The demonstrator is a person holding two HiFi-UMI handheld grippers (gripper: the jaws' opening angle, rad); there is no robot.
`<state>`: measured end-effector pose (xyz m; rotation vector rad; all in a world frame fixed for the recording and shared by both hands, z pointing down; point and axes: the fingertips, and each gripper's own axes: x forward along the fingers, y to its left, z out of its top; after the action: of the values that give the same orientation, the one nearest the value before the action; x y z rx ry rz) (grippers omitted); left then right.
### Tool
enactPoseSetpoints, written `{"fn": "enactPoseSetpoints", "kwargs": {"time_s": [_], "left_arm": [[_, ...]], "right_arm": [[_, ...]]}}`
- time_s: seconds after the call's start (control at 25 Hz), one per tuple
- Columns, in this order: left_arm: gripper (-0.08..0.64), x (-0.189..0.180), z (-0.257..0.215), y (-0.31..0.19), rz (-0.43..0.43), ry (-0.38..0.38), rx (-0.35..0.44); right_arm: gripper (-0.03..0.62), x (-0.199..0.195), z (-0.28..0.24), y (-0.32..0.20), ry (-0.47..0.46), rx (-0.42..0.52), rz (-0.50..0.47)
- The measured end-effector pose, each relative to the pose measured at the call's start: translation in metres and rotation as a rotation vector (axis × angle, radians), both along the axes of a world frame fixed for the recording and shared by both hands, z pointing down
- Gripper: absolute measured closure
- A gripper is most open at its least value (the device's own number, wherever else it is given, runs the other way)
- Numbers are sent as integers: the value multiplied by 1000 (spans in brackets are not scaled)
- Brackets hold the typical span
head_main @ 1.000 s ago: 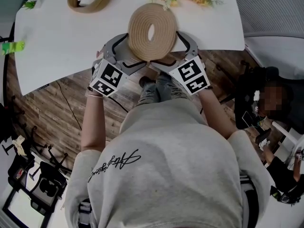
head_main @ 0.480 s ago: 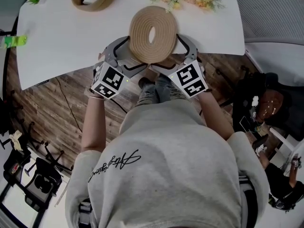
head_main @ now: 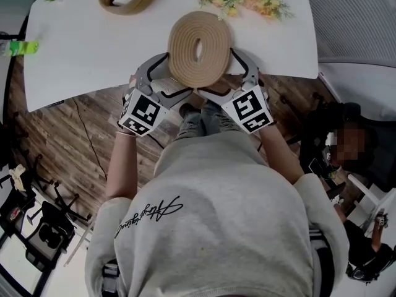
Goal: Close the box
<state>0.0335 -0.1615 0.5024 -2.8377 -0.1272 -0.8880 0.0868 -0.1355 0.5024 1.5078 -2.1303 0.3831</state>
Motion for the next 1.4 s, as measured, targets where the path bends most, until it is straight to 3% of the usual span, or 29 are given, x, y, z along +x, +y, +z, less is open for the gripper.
{"fn": "enactPoseSetpoints", "kwargs": {"time_s": [1.4], "left_arm": [[98, 5, -95, -15, -219, 99, 148]], "right_arm": [[6, 8, -95, -29, 46, 174, -229]]}}
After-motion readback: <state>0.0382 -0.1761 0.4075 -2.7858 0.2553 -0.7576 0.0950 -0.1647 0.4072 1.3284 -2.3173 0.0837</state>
